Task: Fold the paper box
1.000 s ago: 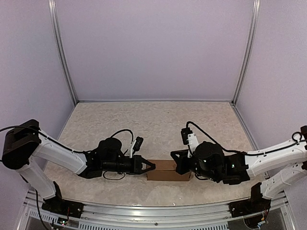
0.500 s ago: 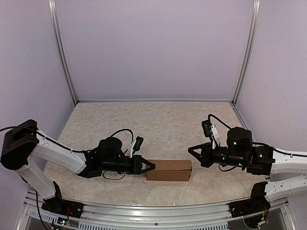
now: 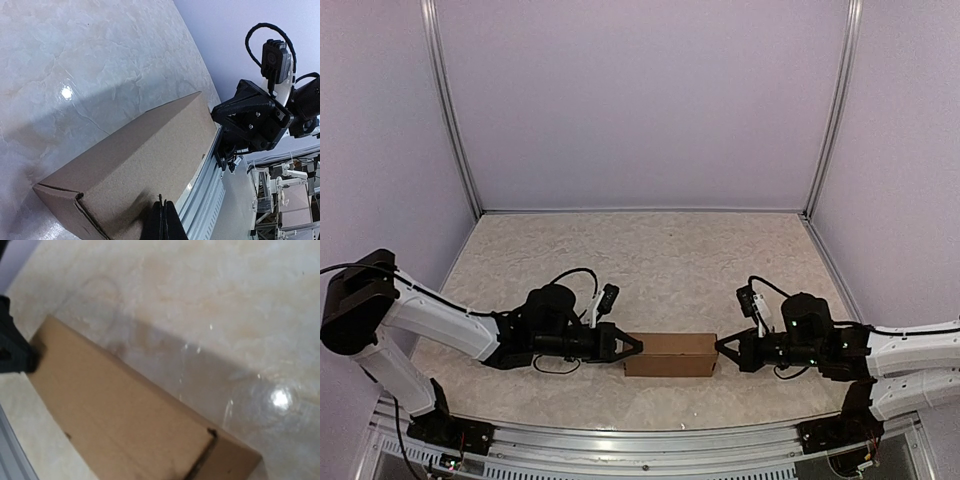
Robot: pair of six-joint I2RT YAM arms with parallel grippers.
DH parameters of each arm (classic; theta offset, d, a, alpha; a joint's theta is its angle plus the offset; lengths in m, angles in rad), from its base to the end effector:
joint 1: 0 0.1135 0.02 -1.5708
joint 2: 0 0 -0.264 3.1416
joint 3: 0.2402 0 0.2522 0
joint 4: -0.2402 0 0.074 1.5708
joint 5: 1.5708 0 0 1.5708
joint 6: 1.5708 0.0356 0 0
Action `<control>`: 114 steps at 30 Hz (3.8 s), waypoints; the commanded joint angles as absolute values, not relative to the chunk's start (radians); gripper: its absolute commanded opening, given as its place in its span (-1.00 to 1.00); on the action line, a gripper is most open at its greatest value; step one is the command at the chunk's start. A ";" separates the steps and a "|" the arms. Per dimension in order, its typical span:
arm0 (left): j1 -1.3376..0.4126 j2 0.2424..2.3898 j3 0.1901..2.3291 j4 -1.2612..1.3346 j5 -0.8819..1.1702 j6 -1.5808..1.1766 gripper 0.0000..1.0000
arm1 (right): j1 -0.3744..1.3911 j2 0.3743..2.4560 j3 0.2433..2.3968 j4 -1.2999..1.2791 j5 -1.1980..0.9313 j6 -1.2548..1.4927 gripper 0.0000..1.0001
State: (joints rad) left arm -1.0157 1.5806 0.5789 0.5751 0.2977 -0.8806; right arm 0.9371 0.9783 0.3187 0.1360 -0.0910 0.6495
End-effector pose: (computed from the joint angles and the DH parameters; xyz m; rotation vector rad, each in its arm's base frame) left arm 0.1511 -0.2634 0.1588 0.3786 2.2903 -1.4108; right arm 0.1145 0.1612 0.1751 -0.3846 2.2393 1.0071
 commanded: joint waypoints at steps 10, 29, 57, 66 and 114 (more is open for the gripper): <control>-1.013 1.612 0.578 0.372 0.263 -0.843 -1.00 | 0.929 0.901 0.301 0.090 -0.070 0.686 -1.00; -1.014 1.390 0.722 0.052 0.136 -0.742 -0.88 | 0.946 0.901 0.436 0.085 -0.119 0.605 -1.00; -0.874 1.335 0.889 -0.254 -0.094 -0.569 0.97 | 1.285 1.350 0.629 -0.072 0.257 0.524 -1.00; -0.878 1.550 0.987 -0.255 -0.009 -0.557 0.52 | 1.289 1.404 0.650 -0.149 0.368 0.585 -1.00; -1.038 1.523 0.830 -0.165 -0.025 -0.710 -1.00 | 1.000 1.866 0.779 0.474 -0.182 0.557 -1.00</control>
State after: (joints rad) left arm -1.0592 1.5517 0.8593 -0.1867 0.0048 -0.7074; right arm 1.0130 1.8339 0.7918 0.3923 -0.1066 0.5220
